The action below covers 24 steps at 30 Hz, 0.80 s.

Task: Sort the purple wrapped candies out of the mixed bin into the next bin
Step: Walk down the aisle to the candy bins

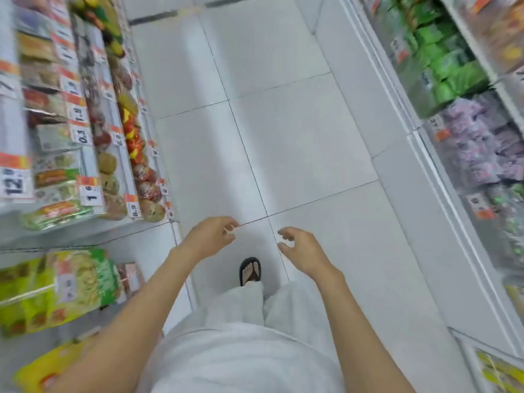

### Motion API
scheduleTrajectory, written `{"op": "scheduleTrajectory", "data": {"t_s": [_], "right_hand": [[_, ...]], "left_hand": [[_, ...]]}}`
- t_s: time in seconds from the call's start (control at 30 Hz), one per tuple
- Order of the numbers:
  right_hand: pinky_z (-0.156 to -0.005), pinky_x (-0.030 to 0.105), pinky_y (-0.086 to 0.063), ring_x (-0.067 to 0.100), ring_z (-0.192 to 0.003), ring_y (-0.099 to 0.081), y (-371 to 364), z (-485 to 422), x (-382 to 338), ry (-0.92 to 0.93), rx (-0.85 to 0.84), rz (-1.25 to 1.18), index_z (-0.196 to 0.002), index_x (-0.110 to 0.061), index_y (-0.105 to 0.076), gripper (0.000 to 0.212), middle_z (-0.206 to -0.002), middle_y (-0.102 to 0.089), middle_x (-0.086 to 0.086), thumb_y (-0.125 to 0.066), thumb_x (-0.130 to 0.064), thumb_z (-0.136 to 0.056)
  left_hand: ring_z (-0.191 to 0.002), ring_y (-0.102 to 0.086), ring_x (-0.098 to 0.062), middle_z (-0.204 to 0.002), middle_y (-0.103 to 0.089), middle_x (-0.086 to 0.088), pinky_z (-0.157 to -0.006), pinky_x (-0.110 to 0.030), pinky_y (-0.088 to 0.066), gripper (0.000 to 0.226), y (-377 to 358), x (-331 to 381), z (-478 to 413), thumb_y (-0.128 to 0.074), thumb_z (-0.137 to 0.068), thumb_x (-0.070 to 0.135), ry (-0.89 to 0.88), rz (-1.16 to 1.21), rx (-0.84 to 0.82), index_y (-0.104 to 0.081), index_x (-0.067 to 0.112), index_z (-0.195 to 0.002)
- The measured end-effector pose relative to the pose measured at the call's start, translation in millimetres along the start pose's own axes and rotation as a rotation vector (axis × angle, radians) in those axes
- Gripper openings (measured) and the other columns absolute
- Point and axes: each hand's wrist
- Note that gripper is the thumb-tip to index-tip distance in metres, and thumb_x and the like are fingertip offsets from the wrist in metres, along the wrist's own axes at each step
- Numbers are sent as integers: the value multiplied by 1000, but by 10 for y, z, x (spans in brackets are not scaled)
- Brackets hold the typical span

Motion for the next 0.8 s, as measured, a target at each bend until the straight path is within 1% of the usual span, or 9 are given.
{"op": "scheduleTrajectory", "data": {"t_s": [0.13,0.23,0.3,0.43,0.53,0.6,0.63,0.67,0.8], "right_hand": [[-100,32,-44,18,-114,-57,216,-472,-310,5,-60,97,-129,-18,-59,36,-123,-62,2,-59,-22,-93],[-101,37,-44,21,-113,-58,465,-934,-528,18,-68,134,-128,-18,-60,36,-120,-64,3,-60,-23,-92],[-100,34,-44,21,-115,-57,668,-1297,-653,29,-67,160,-128,-17,-61,36,-120,-65,4,-61,-23,-92],[-91,24,-44,17,-110,-59,1155,-2154,-959,53,-94,170,-129,-16,-60,35,-121,-63,3,-59,-22,-94],[-86,25,-44,17,-105,-58,1582,-2819,-1317,56,-148,189,-126,-17,-60,32,-115,-61,-1,-56,-22,-94],[-81,25,-44,18,-97,-58,1855,-3233,-1609,68,-169,199,-124,-18,-61,31,-108,-59,-3,-55,-21,-94],[-81,26,-45,18,-95,-58,1976,-3438,-1773,75,-180,207,-125,-18,-60,31,-109,-59,-3,-54,-21,-94],[-82,26,-46,18,-95,-58,2090,-3641,-1953,85,-189,220,-126,-18,-59,32,-112,-59,-2,-54,-20,-95],[-93,28,-45,18,-108,-56,2399,-4435,-2709,136,-251,296,-128,-16,-59,33,-120,-60,0,-54,-20,-96]], "left_hand": [[-98,-60,-12,-107,-62,9,-91,-35,-50,28,331,0,-336,-62,-92,27,34,29,2,-62,25,-120],[-97,-60,-11,-105,-61,9,-89,-35,-51,27,585,57,-747,-62,-92,30,47,85,-11,-62,25,-118],[-96,-60,-11,-104,-61,10,-89,-35,-51,26,776,85,-1082,-63,-92,31,52,98,-11,-62,27,-117],[-96,-60,-11,-103,-61,11,-89,-33,-51,27,1308,154,-1860,-63,-91,35,72,100,0,-62,27,-116],[-92,-59,-10,-103,-61,9,-85,-30,-51,28,1862,240,-2364,-64,-91,33,122,116,20,-63,24,-117],[-90,-59,-10,-104,-61,8,-82,-29,-51,27,2252,306,-2674,-64,-91,32,144,148,32,-63,24,-116],[-90,-59,-9,-104,-61,8,-82,-29,-51,26,2441,326,-2830,-64,-91,32,150,170,48,-63,24,-116],[-90,-59,-9,-104,-61,8,-83,-30,-52,26,2632,333,-2980,-64,-91,32,154,196,72,-63,25,-115],[-91,-60,-9,-103,-62,8,-85,-33,-53,23,3378,201,-3519,-65,-90,31,185,313,145,-64,27,-113]]}}
Point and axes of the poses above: each hand's wrist, its own z-axis away from the middle knuckle, its own y-axis out of the back of the hand, x = y × z
